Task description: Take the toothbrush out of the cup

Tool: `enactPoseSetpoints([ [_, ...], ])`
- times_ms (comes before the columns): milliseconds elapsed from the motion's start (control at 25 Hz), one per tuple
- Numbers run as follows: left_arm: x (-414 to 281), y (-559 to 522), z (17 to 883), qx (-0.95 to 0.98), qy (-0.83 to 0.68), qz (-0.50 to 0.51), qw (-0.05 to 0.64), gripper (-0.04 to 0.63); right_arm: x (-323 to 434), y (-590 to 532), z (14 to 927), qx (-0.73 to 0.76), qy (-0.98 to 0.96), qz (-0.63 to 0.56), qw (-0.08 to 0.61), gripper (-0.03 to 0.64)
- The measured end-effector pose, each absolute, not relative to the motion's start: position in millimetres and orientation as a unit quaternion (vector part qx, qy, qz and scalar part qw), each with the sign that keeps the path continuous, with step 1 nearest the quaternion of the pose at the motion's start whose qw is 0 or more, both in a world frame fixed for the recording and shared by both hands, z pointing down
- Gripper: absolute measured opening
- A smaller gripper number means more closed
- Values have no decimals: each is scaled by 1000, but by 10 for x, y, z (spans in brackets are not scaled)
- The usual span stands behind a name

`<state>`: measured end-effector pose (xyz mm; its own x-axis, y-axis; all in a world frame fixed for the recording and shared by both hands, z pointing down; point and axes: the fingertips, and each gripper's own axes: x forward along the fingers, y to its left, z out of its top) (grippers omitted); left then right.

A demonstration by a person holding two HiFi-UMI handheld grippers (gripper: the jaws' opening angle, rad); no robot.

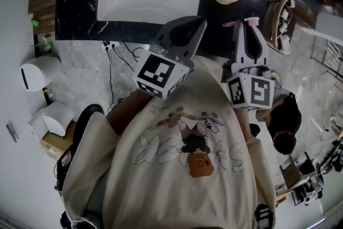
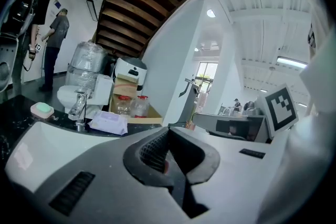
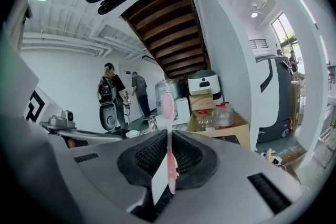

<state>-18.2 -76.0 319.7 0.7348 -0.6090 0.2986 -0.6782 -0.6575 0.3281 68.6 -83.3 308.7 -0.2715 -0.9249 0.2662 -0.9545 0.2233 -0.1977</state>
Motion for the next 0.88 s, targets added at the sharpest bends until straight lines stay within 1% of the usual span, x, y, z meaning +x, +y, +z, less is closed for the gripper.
enactPoseSetpoints([
  [200,-234,-741,3200,908,-358,87,201,14,607,-731,3134,594,-787,163,51,43],
  [360,-265,-776,3206,907,-361,90,196,14,538,-679,3154,591,-787,173,36,43],
  [600,-253,-815,3190,911,-359,87,184,14,333,-619,3182,581,-797,157,42,43],
  [880,-180,-787,3201,917,-348,87,176,14,413,-634,3253,595,-786,167,35,43],
])
